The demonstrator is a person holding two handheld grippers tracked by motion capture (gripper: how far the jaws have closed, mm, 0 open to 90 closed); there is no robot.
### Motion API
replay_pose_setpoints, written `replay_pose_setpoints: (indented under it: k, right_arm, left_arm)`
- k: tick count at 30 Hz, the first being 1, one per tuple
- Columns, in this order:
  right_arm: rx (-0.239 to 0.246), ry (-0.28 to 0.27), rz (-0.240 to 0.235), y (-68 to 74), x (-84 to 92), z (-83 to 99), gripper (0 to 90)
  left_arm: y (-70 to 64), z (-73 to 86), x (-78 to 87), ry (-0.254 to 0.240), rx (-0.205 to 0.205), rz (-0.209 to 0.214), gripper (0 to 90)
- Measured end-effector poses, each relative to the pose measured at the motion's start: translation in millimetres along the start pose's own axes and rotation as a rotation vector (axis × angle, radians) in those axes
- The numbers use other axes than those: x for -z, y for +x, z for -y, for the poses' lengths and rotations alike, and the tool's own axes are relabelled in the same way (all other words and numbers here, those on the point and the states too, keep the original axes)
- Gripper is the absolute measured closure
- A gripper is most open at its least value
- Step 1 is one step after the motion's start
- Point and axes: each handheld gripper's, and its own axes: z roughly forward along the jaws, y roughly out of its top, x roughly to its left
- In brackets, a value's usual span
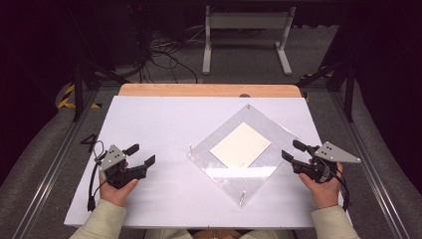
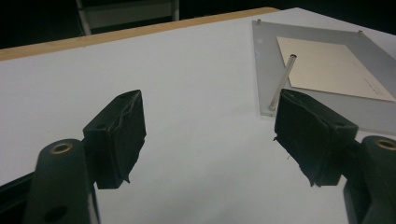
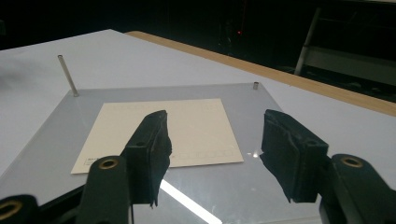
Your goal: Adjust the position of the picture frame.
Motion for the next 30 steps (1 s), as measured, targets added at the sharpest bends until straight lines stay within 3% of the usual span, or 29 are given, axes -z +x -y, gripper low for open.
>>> replay_pose_setpoints:
  k: [5, 10, 11, 13, 17, 25, 30]
  right_arm:
    - [-0.005, 0.008, -0.003, -0.3, 2.0, 0.5, 42.6]
    - [-0.011, 0.014, 0.007, -1.3, 6.0, 2.2, 43.3]
    - [-0.012, 0.011, 0.006, -1.4, 6.2, 2.4, 43.4]
    - [-0.021, 0.012, 0.002, -1.3, 7.0, 2.8, 43.5]
    - [-0.036, -0.003, -0.011, -0.7, 8.8, 2.0, 43.5]
    - [-0.043, 0.005, -0.019, -0.2, 8.2, 2.8, 42.8]
    - [-0.038, 0.002, -0.017, -0.2, 7.5, 2.4, 42.5]
  left_arm:
    - [-10.7, -5.2, -1.2, -0.004, -0.018, 0.022, 24.9]
    - [-32.0, -12.5, -12.2, 0.012, -0.081, 0.084, 24.9]
    - [-32.0, -12.5, -12.2, 0.012, -0.081, 0.084, 25.0]
    - [-43.0, -16.7, -18.1, 0.011, -0.088, 0.132, 25.1]
    - [-55.2, -21.1, -22.6, 0.007, -0.106, 0.174, 25.1]
    - [-80.1, -29.8, -35.4, -0.001, -0.085, 0.264, 25.2]
    - [-91.9, -33.0, -43.0, 0.0, -0.096, 0.3, 25.5]
